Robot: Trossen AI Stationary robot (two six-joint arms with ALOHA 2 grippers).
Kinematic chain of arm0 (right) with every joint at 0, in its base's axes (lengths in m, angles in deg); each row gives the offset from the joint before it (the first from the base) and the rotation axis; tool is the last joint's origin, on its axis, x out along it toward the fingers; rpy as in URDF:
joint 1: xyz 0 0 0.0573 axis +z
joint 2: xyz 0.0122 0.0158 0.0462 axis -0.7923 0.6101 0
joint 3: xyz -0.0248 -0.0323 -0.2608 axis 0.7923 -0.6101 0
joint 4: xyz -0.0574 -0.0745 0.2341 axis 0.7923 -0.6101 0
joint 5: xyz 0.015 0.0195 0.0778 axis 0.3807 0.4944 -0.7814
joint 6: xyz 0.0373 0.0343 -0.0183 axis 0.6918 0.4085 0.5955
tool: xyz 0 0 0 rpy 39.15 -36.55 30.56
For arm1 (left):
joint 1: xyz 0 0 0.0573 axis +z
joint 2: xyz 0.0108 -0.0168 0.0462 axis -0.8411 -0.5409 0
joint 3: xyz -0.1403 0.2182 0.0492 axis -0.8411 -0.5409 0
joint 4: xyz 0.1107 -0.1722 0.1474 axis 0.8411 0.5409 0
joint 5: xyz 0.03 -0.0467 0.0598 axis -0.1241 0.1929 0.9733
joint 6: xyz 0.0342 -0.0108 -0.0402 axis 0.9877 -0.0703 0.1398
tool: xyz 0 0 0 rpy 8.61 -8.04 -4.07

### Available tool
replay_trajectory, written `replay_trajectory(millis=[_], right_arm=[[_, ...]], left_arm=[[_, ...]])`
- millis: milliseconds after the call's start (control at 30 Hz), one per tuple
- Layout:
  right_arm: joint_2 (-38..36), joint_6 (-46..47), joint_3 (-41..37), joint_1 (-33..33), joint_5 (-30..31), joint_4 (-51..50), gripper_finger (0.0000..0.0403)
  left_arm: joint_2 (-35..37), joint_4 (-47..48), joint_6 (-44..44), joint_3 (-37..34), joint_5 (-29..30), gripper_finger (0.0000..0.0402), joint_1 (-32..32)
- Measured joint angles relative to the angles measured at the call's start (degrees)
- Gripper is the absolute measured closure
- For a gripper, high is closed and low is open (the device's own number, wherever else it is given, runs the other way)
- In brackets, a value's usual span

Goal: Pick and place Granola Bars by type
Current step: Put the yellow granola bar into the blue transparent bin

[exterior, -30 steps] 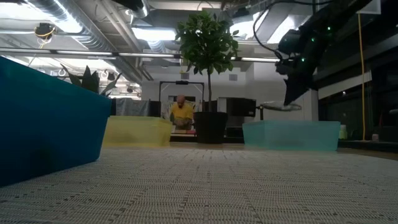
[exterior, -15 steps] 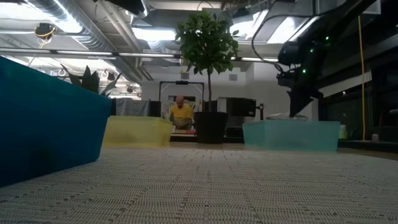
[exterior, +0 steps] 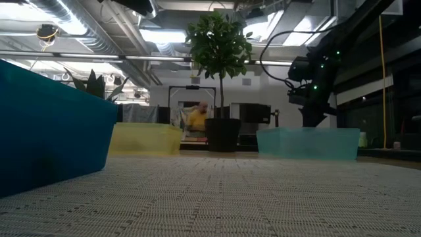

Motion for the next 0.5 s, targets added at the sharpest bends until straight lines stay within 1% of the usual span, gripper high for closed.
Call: replay_trajectory(millis=[133, 300, 433, 500], right_arm=[[0.3, 0.1, 0.0, 0.0, 0.0, 0.0, 0.0382], [0.3, 0.1, 0.4, 0.0, 2.4, -0.8, 0.0344], [0.3, 0.0, 2.8, 0.0, 3.1, -2.7, 0.0310], [0.3, -0.7, 4.8, 0.0, 2.0, -4.1, 0.0297]], left_arm=[[0.0, 0.0, 0.0, 0.0, 0.0, 0.0300, 0.0], [0.0, 0.0, 0.0, 0.0, 0.0, 0.0300, 0.0], [0.0, 0.0, 0.0, 0.0, 0.0, 0.0300, 0.0], [0.1, 0.0, -0.1, 0.0, 0.0, 0.0300, 0.0]])
